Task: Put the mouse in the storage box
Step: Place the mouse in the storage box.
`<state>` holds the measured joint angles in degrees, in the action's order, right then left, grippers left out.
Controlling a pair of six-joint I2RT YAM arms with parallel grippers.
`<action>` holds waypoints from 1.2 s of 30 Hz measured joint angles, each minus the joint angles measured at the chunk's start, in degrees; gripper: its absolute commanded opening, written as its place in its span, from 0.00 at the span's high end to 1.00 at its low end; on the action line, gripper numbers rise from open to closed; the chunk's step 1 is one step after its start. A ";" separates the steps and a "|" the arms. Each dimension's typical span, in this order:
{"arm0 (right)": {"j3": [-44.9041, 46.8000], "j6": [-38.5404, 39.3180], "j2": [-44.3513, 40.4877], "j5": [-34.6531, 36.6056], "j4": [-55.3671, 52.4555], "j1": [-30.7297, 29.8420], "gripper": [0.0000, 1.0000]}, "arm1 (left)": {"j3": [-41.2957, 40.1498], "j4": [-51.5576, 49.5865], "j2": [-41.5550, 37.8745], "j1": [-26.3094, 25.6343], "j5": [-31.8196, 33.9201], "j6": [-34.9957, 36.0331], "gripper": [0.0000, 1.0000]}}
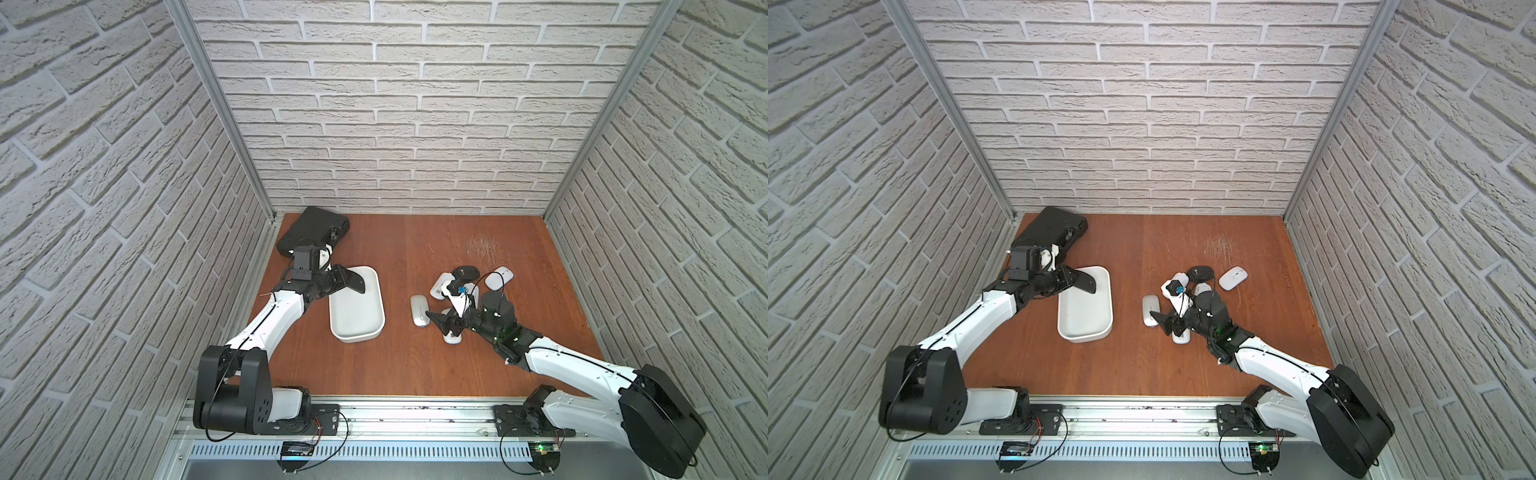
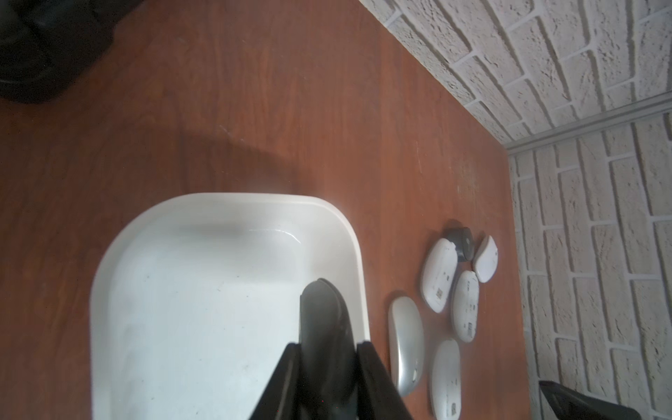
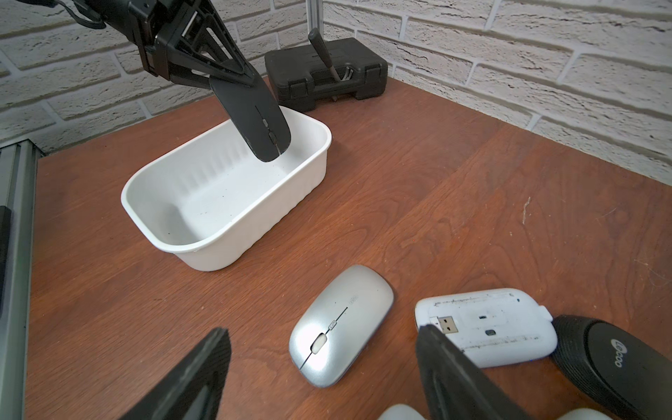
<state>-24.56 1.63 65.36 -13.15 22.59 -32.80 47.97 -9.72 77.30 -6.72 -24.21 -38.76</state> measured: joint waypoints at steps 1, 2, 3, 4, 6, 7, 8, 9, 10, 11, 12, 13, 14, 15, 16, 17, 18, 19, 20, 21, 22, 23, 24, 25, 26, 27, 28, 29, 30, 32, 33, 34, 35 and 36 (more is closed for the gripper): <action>0.00 -0.04 0.04 -0.09 0.00 0.00 0.17 | 0.02 0.92 0.83 0.07 0.31 -0.22 1.00; 0.00 -0.17 0.07 -0.24 0.00 0.00 0.17 | 0.09 2.05 2.21 0.17 0.66 -0.55 1.00; 0.00 -0.33 0.11 -0.33 0.00 0.00 0.17 | 0.09 3.21 3.69 0.26 1.01 -0.85 1.00; 0.00 -0.39 0.11 -0.48 0.00 0.00 0.17 | 0.09 4.09 4.96 0.28 1.22 -0.96 1.00; 0.00 -0.59 0.22 -0.83 0.02 0.00 0.17 | 0.28 5.77 8.22 0.31 1.92 -1.20 1.00; 0.00 -0.68 0.28 -0.94 0.04 0.00 0.17 | 0.42 6.43 9.62 0.31 2.16 -1.40 1.00; 0.00 -0.74 0.35 -1.01 0.04 0.00 0.17 | 0.68 7.30 11.19 0.35 2.34 -1.46 1.00; 0.00 -0.79 0.37 -1.07 0.04 0.00 0.17 | 1.20 8.81 12.52 0.35 2.16 -1.68 1.00; 0.00 -0.79 0.37 -1.11 0.04 0.00 0.17 | 1.97 9.66 13.51 0.44 2.05 -1.81 1.00; 0.00 -0.79 0.37 -1.14 0.04 0.00 0.17 | 2.73 10.71 14.58 0.59 2.03 -1.86 1.00; 0.00 -0.79 0.37 -1.16 0.04 0.00 0.17 | 3.52 11.45 15.61 0.63 2.03 -1.86 1.00; 0.00 -0.79 0.37 -1.16 0.04 0.00 0.18 | 4.13 12.02 16.48 0.66 2.01 -1.86 1.00; 0.00 -0.81 0.37 -1.22 0.09 0.00 0.18 | 5.11 12.50 17.62 0.68 1.86 -1.84 1.00; 0.00 -0.81 0.42 -1.33 0.13 0.00 0.18 | 6.08 12.79 18.67 0.72 1.75 -1.79 1.00; 0.00 -0.83 0.50 -1.40 0.20 0.00 0.18 | 6.95 12.90 19.54 0.76 1.60 -1.75 1.00; 0.00 -0.83 0.63 -1.55 0.26 0.00 0.18 | 8.04 13.03 20.65 0.85 1.31 -1.68 1.00; 0.00 -0.83 0.76 -1.68 0.28 0.00 0.18 | 9.03 13.20 21.68 0.98 0.83 -1.60 1.00; 0.00 -0.85 0.85 -1.77 0.28 0.00 0.18 | 9.79 13.42 22.49 1.11 0.48 -1.55 1.00; 0.00 -0.85 0.90 -1.86 0.28 0.00 0.18 | 10.34 13.62 23.17 1.27 0.11 -1.53 1.00; 0.00 -0.85 0.92 -1.95 0.28 0.00 0.18 | 10.73 13.68 23.58 1.44 -0.31 -1.51 1.00; 0.00 -0.85 0.92 -1.97 0.28 0.00 0.19 | 10.88 13.64 23.76 1.60 -0.57 -1.44 1.00; 0.00 -0.87 0.92 -2.01 0.28 0.00 0.19 | 10.91 13.57 23.80 1.70 -0.79 -1.36 1.00; 0.00 -0.92 0.94 -2.05 0.31 0.00 0.19 | 10.91 13.46 23.80 1.75 -0.85 -1.33 0.90; 0.00 -0.98 1.01 -2.12 0.33 0.00 0.18 | 10.91 13.35 23.80 1.79 -0.90 -1.29 0.81; 0.00 -1.03 1.14 -2.19 0.35 0.00 0.19 | 10.93 13.22 23.80 1.79 -0.92 -1.14 0.72; 0.00 -1.07 1.36 -2.23 0.37 0.00 0.19 | 11.04 12.90 23.80 1.81 -0.90 -0.94 0.63; 0.00 -1.22 1.60 -2.32 0.37 0.00 0.19 | 11.15 12.59 23.80 1.81 -0.68 -0.50 0.56; 0.00 -1.27 1.86 -2.43 0.37 0.00 0.19 | 11.32 11.67 23.80 1.79 0.00 0.04 0.49; 0.00 -1.31 2.12 -2.60 0.37 0.00 0.19 | 11.37 10.43 23.80 1.81 0.61 0.13 0.44; 0.00 -1.44 2.36 -2.75 0.37 0.00 0.19 | 11.43 8.20 23.80 1.86 1.68 0.48 0.38; 0.00 -1.44 2.40 -2.84 0.37 0.00 0.18 | 11.50 7.39 23.74 1.86 2.45 0.63 0.35; 0.00 -1.44 2.40 -2.84 0.37 0.02 0.18 | 11.56 6.56 23.71 1.86 2.89 0.83 0.34; -0.02 -1.44 2.40 -2.89 0.37 0.00 0.19 | 11.61 5.79 23.67 1.84 3.58 0.96 0.33; -0.02 -1.44 2.40 -2.99 0.37 0.00 0.18 | 11.67 4.90 23.63 1.84 4.02 1.25 0.32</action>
<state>-24.58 0.19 67.77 -16.14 22.96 -32.80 59.64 -4.82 100.92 -4.89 -20.18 -37.52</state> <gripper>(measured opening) 0.815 0.668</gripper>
